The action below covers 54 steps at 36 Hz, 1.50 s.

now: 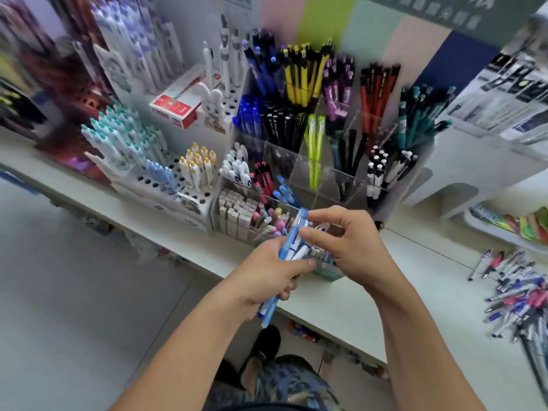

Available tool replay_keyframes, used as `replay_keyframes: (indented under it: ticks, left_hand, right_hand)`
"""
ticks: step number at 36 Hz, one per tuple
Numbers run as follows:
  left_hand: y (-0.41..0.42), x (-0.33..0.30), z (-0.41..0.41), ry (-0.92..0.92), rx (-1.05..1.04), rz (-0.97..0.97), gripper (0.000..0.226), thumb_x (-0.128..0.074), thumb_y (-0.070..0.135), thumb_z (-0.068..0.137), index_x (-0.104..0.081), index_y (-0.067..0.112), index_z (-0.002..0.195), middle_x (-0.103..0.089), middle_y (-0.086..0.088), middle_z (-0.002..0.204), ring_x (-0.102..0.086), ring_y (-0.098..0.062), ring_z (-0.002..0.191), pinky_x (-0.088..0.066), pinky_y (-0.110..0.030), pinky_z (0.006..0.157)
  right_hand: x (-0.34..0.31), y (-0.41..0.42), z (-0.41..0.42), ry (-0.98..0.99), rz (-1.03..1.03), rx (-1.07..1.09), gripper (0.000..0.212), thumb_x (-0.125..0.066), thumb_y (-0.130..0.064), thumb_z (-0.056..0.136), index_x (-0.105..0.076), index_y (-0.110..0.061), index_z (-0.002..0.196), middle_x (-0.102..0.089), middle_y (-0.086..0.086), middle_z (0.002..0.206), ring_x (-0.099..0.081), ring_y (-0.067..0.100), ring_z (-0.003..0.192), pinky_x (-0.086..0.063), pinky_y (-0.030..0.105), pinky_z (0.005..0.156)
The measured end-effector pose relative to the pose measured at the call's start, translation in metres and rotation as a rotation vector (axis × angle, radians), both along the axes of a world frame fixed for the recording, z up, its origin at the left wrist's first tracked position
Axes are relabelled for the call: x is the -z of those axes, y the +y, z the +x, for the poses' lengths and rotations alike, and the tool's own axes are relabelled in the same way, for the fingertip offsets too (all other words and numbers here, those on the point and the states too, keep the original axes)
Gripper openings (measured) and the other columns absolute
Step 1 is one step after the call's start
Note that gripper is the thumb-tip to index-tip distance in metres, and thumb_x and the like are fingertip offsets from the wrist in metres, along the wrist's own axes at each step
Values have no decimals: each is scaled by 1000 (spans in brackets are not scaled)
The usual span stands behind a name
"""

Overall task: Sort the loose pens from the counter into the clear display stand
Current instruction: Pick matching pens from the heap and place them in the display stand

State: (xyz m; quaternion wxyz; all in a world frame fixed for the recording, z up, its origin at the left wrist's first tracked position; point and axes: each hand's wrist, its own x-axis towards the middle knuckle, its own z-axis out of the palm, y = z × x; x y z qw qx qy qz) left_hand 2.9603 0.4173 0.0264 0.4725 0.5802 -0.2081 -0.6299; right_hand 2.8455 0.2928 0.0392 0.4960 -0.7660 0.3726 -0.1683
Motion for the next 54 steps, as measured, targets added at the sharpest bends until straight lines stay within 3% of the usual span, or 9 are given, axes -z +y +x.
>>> replay_keyframes:
  ticks: [5, 12, 18, 23, 26, 34, 44, 49, 54]
  left_hand:
    - [-4, -10, 28, 181, -33, 10, 20, -70, 28, 91, -59, 17, 104, -45, 5, 69, -36, -5, 50, -33, -17, 45]
    - [-12, -19, 57, 494, -190, 3, 45, -49, 55, 97, -71, 16, 90, -43, 2, 69, -36, -6, 47, -34, -17, 42]
    - [-27, -18, 67, 301, -243, -40, 28, -50, 37, 102, -58, 11, 94, -56, 4, 57, -42, -6, 44, -29, -16, 42]
    - [-36, -19, 88, 157, -148, -91, 21, -53, 34, 101, -54, 14, 94, -52, 1, 62, -40, -8, 45, -27, -18, 42]
    - [-42, -22, 102, 154, -90, -113, 26, -55, 36, 99, -59, 11, 104, -53, -11, 75, -38, -10, 48, -28, -19, 42]
    - [-37, -9, 149, -298, -146, -119, 23, -51, 31, 105, -59, 12, 94, -60, 2, 64, -52, -13, 49, -36, -27, 46]
    - [-13, 11, 183, -37, -74, -85, 12, -61, 28, 97, -58, 17, 97, -42, 1, 61, -30, -11, 45, -26, -19, 40]
    - [-20, 6, 187, 78, -52, -76, 35, -61, 45, 84, -50, 13, 92, -38, 2, 58, -29, -9, 42, -26, -18, 37]
    - [-22, 0, 191, 233, -86, -37, 32, -50, 43, 97, -52, 10, 95, -39, -1, 61, -26, -9, 40, -22, -18, 35]
  right_hand:
    - [0, -8, 24, -187, 141, 13, 23, -85, -8, 78, -78, -6, 100, -72, 5, 80, -60, 21, 67, -54, 41, 65]
    - [-9, -22, 62, -266, 202, -43, 13, -81, -1, 82, -77, -8, 91, -69, -7, 68, -53, 14, 56, -47, 19, 52]
    - [-9, -36, 74, -184, 140, -29, 11, -83, -7, 81, -76, -13, 88, -65, -8, 68, -54, 9, 63, -48, 25, 64]
    - [-16, -25, 81, -331, 600, 102, 10, -76, -13, 81, -68, -9, 85, -52, 12, 64, -40, 13, 44, -36, 22, 38]
    - [-17, -14, 92, -343, 753, 146, 7, -72, -16, 88, -73, -15, 81, -53, 14, 63, -45, 15, 45, -34, 30, 49]
    - [-51, -26, 93, -452, 436, 386, 10, -70, -17, 87, -73, -7, 87, -68, 6, 73, -58, 12, 58, -51, 19, 53]
    - [-25, -10, 140, -110, -275, 397, 9, -66, -14, 97, -69, -23, 97, -68, -3, 80, -70, 25, 70, -60, 44, 66]
    - [-9, -1, 166, -43, -316, 436, 7, -67, -14, 95, -68, -20, 93, -69, -6, 79, -70, 13, 68, -55, 35, 62]
    - [-9, -6, 174, 20, -319, 447, 10, -62, -21, 96, -68, -22, 88, -67, -2, 81, -70, 20, 70, -58, 45, 65]
